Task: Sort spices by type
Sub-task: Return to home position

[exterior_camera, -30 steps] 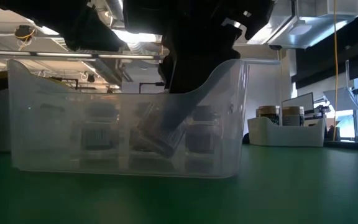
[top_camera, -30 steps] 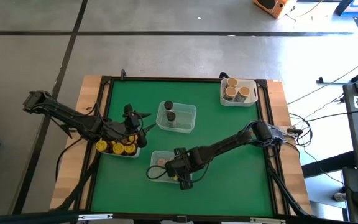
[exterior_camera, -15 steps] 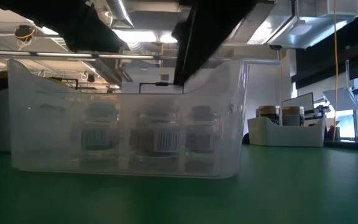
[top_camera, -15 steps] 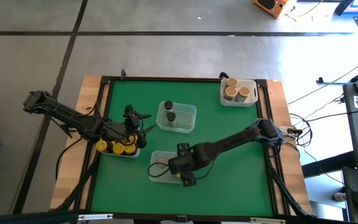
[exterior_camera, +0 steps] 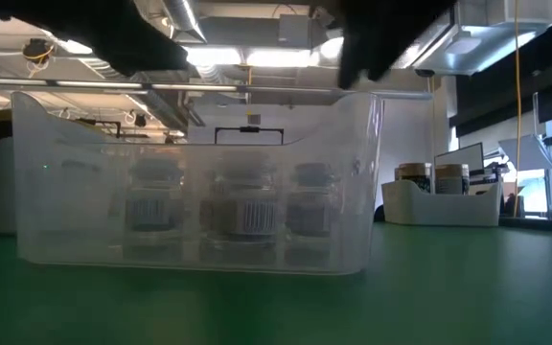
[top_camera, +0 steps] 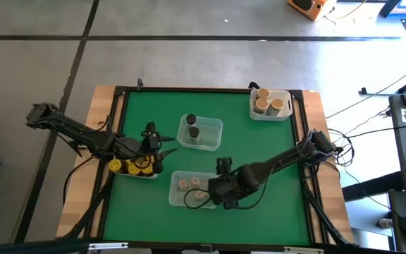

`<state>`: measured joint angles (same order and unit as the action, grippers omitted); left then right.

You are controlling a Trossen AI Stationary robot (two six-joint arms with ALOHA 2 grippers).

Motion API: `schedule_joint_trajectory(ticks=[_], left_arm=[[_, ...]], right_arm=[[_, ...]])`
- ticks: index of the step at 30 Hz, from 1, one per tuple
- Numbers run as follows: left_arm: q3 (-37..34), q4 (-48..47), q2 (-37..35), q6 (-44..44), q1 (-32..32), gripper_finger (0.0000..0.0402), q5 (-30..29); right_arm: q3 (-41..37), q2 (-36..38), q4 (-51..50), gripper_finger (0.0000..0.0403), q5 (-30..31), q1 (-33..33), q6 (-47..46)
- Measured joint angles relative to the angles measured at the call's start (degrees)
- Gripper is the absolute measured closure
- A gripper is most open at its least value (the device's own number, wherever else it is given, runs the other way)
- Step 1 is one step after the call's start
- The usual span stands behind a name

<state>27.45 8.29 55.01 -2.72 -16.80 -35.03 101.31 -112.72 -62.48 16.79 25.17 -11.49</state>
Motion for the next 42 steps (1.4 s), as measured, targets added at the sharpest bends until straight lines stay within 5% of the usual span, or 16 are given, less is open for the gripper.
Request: schedule_joint_trajectory(ticks=[6, 21, 37, 42], left_arm=[[-5.1, 3.2, -6.5, 2.7, 0.0, 0.0290, 4.0], [-15.9, 4.1, -28.1, 3.1, 0.0, 0.0396, 6.4], [-15.9, 1.1, -30.7, 4.0, 0.0, 0.0397, 6.4], [-15.9, 1.1, -30.7, 4.4, 0.0, 0.0399, 6.3]], right_arm=[[-11.2, 7.5, 1.7, 0.0164, 0.1, -0.1, -0.2], [-43.0, 43.5, 32.3, 0.0203, -3.9, -2.4, -0.8], [-70.5, 70.4, 55.8, 0.0204, -4.9, -11.5, 3.2], [-75.4, 76.0, 56.4, 0.0204, 0.7, -11.7, 2.8]])
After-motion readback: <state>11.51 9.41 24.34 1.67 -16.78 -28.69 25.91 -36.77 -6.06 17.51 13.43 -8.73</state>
